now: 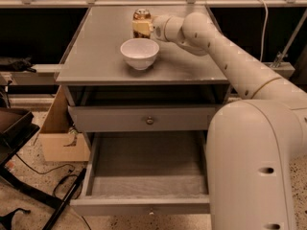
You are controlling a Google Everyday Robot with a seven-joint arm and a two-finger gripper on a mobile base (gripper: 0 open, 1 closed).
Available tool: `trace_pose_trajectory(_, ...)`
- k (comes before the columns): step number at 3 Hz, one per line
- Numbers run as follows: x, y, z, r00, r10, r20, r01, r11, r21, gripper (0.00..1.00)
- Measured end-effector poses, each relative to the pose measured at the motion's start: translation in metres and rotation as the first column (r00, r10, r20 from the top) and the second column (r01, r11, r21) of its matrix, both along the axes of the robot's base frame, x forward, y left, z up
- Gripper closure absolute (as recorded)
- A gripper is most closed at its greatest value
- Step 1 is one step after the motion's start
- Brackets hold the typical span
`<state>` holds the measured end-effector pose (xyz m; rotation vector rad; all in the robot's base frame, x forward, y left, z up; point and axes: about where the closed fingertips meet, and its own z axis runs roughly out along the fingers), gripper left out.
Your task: Pick orange can from middle drawer and place on counter
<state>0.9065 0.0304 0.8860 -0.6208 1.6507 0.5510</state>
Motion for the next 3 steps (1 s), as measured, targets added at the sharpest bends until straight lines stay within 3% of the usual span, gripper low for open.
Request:
trace_pose_trajectory(2, 0.0000, 0.0001, 0.0002, 1.0000, 0.000, 0.000, 0.000, 1.000, 0.000, 0.13)
trace_pose_trajectory(3, 0.0000, 0.0002, 0.0001, 1.0000, 0.000, 0.000, 0.000, 1.000, 0.000, 0.00)
